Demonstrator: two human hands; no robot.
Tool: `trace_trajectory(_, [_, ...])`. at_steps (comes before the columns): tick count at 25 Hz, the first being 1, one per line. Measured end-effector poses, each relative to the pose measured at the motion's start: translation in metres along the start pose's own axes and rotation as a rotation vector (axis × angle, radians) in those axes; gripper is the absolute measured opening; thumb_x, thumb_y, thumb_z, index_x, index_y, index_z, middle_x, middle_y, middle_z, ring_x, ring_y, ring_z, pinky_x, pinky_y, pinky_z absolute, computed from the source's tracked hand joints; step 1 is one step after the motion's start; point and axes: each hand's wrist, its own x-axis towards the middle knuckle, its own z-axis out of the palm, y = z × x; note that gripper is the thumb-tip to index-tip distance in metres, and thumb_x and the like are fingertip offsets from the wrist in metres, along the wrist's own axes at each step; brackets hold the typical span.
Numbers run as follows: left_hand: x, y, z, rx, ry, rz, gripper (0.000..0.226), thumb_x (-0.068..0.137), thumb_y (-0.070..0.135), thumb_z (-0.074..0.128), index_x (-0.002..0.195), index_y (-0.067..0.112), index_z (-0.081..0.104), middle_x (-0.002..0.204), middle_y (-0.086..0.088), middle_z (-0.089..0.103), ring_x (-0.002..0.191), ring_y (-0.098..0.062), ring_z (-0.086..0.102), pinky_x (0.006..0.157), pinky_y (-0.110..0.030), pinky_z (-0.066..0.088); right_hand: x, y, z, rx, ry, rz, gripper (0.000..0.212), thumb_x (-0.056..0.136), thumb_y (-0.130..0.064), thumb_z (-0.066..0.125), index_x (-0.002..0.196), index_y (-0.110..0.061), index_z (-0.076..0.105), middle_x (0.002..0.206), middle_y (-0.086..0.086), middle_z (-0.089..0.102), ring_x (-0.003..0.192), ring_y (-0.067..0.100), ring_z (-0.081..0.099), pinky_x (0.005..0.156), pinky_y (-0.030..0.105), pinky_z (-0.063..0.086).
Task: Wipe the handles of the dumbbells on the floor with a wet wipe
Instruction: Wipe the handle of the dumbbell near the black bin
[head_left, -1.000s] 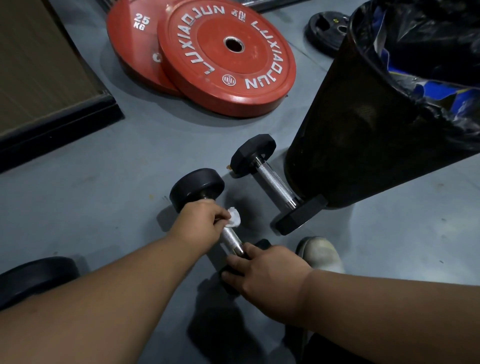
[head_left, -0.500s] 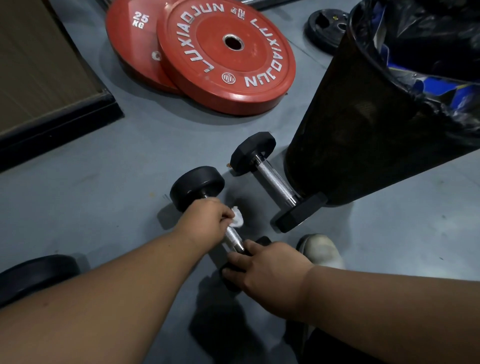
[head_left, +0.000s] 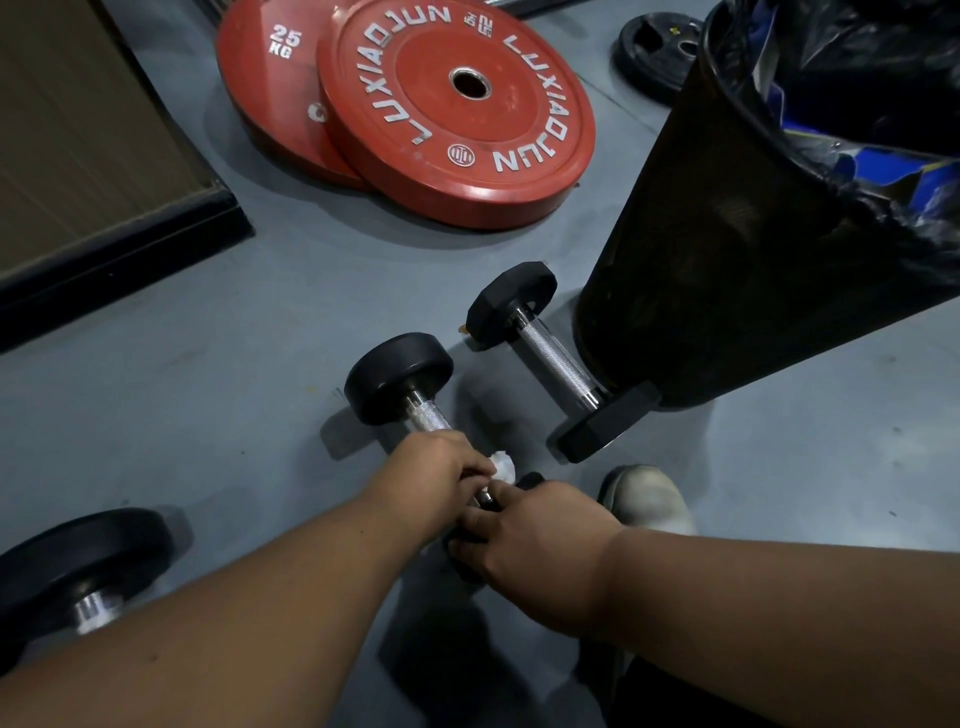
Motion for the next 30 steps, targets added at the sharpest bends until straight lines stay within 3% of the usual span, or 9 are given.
trace_trajectory(5, [0.002, -0.005, -0.002, 0.029, -0.008, 0.020, 0.020, 0.089, 0.027, 0.067, 0.107, 0.027, 0.075, 0.107, 0.004, 0.069, 0.103, -0.015, 0.062, 0.096, -0.027, 0.045, 0.003, -0.004, -0.002, 0.003, 0.004, 0.000, 0.035, 0.099, -0.020, 0.048, 0.132, -0.016, 0.058, 0.128, 0.008, 0.058, 0.111, 0.041, 0.056, 0.066, 0.041, 0.053])
trace_trajectory(10, [0.016, -0.012, -0.013, 0.030, 0.139, -0.117, 0.020, 0.089, 0.022, 0.067, 0.107, 0.023, 0.075, 0.106, 0.000, 0.064, 0.098, -0.021, 0.062, 0.090, -0.032, 0.050, 0.002, -0.001, -0.001, 0.019, 0.027, 0.000, 0.037, 0.099, -0.021, 0.048, 0.136, -0.019, 0.053, 0.128, 0.006, 0.055, 0.105, 0.038, 0.056, 0.066, 0.041, 0.053])
trace_trajectory(15, [0.019, -0.018, -0.023, 0.049, 0.239, -0.210, 0.018, 0.091, 0.019, 0.065, 0.105, 0.021, 0.075, 0.108, 0.003, 0.062, 0.100, -0.019, 0.060, 0.080, -0.023, 0.043, 0.002, 0.000, 0.000, 0.034, 0.035, -0.010, 0.039, 0.100, -0.022, 0.047, 0.139, -0.019, 0.052, 0.131, 0.006, 0.054, 0.105, 0.037, 0.056, 0.067, 0.042, 0.054])
trace_trajectory(21, [0.010, -0.011, -0.013, -0.017, 0.128, -0.116, 0.014, 0.087, 0.020, 0.070, 0.099, 0.021, 0.077, 0.104, 0.004, 0.066, 0.096, -0.015, 0.064, 0.092, -0.030, 0.051, 0.001, 0.000, 0.000, 0.032, 0.018, -0.005, 0.039, 0.100, -0.021, 0.048, 0.139, -0.019, 0.052, 0.129, 0.007, 0.054, 0.107, 0.038, 0.055, 0.067, 0.042, 0.054])
trace_trajectory(25, [-0.001, 0.002, -0.002, -0.014, -0.012, -0.028, 0.013, 0.085, 0.021, 0.070, 0.095, 0.026, 0.077, 0.100, 0.008, 0.068, 0.097, -0.011, 0.062, 0.092, -0.023, 0.047, 0.002, -0.001, -0.002, 0.003, 0.002, -0.001, 0.038, 0.099, -0.019, 0.048, 0.136, -0.017, 0.055, 0.131, 0.010, 0.056, 0.111, 0.042, 0.056, 0.062, 0.039, 0.047])
trace_trajectory(30, [-0.002, -0.001, 0.000, -0.056, -0.005, -0.015, 0.011, 0.082, 0.019, 0.072, 0.090, 0.025, 0.077, 0.095, 0.007, 0.068, 0.093, -0.013, 0.064, 0.089, -0.031, 0.050, 0.002, -0.002, -0.003, -0.005, -0.010, -0.002, 0.038, 0.098, -0.019, 0.046, 0.135, -0.017, 0.055, 0.131, 0.008, 0.057, 0.115, 0.042, 0.055, 0.064, 0.039, 0.048])
